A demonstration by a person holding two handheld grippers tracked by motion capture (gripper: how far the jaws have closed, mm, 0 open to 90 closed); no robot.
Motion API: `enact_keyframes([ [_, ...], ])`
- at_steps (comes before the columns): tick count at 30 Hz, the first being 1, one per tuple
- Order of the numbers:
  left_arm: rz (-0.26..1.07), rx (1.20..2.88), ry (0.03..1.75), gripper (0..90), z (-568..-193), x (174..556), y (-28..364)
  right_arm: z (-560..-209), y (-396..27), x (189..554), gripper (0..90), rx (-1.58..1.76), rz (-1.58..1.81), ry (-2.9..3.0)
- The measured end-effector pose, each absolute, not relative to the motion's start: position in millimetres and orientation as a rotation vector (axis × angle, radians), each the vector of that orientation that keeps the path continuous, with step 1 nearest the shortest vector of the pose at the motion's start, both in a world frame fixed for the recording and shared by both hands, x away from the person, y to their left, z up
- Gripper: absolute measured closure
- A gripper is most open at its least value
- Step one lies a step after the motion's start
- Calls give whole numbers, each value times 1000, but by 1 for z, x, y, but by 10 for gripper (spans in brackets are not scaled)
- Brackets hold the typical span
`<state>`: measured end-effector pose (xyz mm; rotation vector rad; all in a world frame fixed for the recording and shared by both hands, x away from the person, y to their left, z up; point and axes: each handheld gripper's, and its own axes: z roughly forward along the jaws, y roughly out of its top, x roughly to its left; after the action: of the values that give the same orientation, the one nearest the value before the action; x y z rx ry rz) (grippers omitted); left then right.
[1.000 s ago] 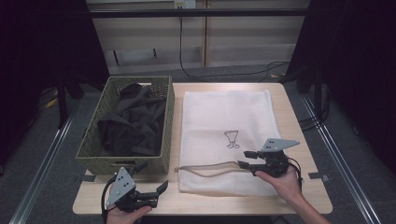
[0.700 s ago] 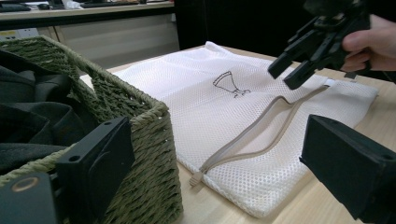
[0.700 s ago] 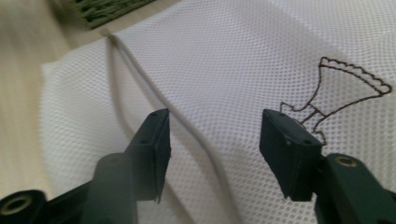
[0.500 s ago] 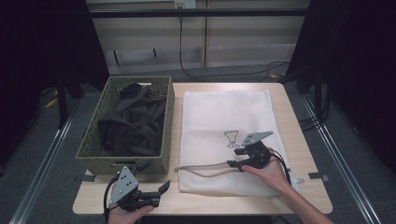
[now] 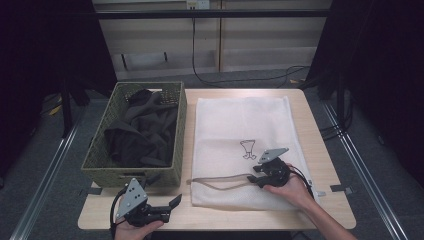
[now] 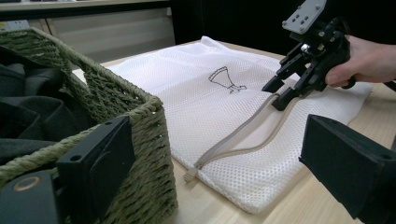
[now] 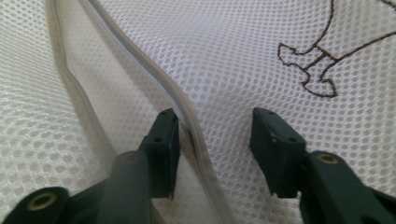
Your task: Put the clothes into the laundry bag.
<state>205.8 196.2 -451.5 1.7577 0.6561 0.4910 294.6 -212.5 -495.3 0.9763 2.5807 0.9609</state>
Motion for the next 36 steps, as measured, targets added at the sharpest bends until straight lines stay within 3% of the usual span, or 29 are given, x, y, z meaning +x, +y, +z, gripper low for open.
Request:
enact_keyframes([
  [5,491,1760,663,97,-451,206,198,-497,-217,295,688,1005,996,2536],
  [12,490,1754,665,97,-452,207,198,-498,-218,296,705,1020,1007,2533],
  [16,502,1777,655,97,-452,207,198,-497,-220,299,813,1083,1014,2524],
  [17,497,1774,661,96,-452,207,198,-497,-220,301,875,1095,1011,2522],
  [36,501,1773,663,95,-451,207,198,-476,-225,300,886,1147,1145,2364],
])
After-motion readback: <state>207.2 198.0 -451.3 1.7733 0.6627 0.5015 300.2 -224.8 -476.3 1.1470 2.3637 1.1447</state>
